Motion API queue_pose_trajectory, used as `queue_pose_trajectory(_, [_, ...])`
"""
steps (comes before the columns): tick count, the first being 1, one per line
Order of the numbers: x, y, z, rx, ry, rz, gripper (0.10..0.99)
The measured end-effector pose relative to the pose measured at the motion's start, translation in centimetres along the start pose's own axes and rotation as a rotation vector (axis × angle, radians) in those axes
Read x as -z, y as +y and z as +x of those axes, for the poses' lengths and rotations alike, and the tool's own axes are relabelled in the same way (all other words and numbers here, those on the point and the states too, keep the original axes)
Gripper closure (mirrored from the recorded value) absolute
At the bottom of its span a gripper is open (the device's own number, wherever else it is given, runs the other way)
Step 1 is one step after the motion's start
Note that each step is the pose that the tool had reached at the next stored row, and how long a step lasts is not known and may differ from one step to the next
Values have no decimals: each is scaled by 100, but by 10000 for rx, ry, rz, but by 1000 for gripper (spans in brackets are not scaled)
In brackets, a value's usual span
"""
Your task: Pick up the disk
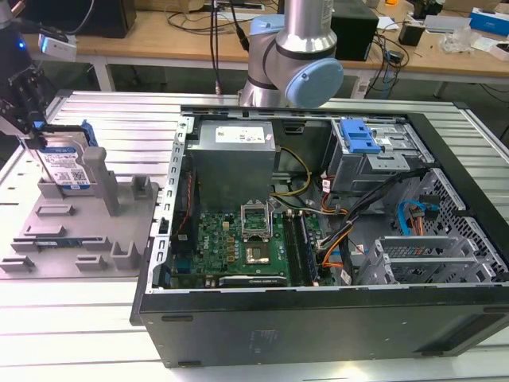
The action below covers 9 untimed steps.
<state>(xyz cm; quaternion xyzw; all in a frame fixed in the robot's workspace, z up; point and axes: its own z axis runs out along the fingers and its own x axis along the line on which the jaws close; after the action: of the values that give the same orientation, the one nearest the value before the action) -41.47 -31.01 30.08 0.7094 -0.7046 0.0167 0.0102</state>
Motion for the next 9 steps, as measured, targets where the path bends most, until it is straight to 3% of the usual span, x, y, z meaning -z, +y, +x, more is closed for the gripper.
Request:
queue_pose_trajectory(5, [15,-1,1,0,-2,8,722])
queue_pose_trajectory(8, [126,-1,5,0,0,1,722])
queue_pose_trajectory(9, [196,-4,7,0,-1,2,722])
